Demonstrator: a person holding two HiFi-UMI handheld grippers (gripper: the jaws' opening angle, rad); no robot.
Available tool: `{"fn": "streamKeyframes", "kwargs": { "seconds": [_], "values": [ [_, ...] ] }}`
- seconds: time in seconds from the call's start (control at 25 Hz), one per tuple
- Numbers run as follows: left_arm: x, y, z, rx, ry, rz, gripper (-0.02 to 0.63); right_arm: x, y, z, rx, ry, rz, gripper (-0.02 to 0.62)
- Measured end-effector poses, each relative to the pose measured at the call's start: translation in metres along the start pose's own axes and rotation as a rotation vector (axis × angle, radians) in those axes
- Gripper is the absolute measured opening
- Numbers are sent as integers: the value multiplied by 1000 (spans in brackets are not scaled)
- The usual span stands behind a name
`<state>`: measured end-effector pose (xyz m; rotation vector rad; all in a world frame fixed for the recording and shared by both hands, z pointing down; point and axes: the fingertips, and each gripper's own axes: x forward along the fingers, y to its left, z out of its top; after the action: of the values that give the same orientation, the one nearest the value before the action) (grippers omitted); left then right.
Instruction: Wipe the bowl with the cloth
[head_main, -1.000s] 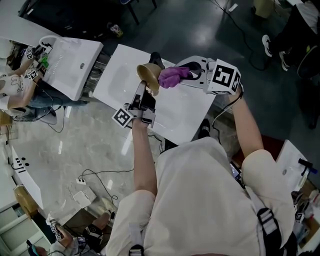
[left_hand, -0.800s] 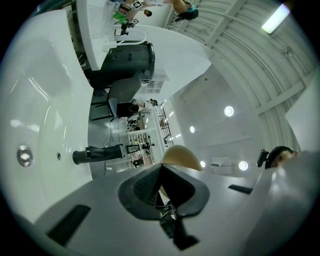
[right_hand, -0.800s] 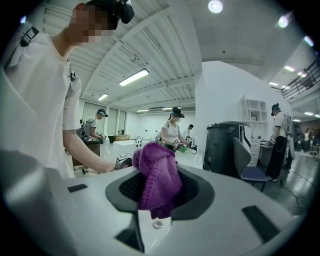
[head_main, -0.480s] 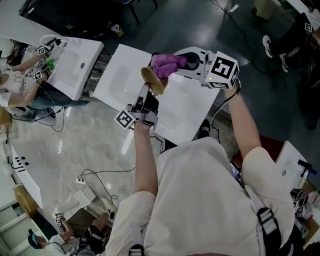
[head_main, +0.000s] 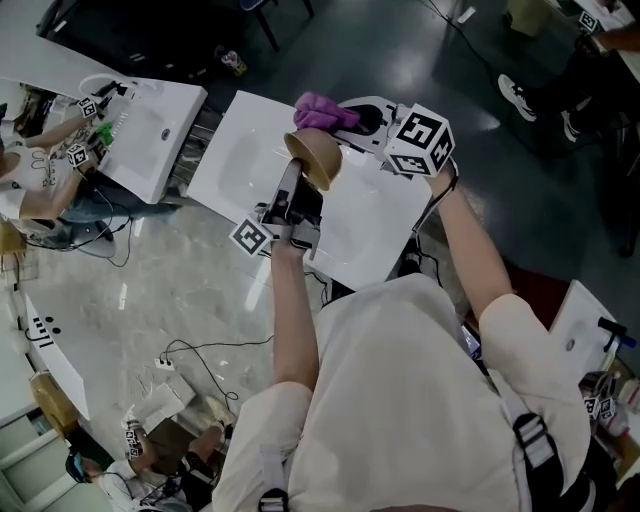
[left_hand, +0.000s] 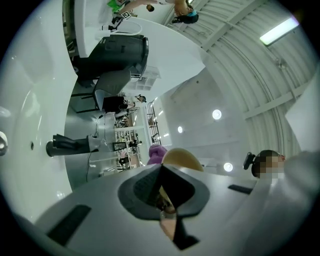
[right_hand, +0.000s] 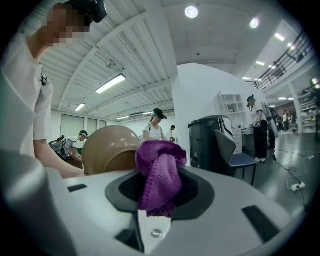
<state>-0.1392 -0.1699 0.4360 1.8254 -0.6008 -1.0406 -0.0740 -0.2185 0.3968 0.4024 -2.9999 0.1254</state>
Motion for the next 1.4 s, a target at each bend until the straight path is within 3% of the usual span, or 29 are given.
{"fn": "streamKeyframes", "kwargs": {
  "seconds": [0.28, 0.56, 0.76, 1.08, 1.4],
  "values": [
    [-5, 13, 24, 10, -86, 90, 9, -8, 32, -32, -32, 76, 60, 114],
    [-5, 18, 7, -11, -8, 86, 11, -27, 18, -15, -20, -12, 23, 114],
    [-1, 16, 1, -36, 1, 70, 9, -23, 5, -8, -10, -26, -5, 113],
    [-5, 14, 7, -23, -37, 82, 9, -9, 18, -34, -9, 65, -1, 112],
    [-8, 22, 19, 52, -67, 189, 9, -12, 35, -66, 2, 152, -29, 114]
  ]
}}
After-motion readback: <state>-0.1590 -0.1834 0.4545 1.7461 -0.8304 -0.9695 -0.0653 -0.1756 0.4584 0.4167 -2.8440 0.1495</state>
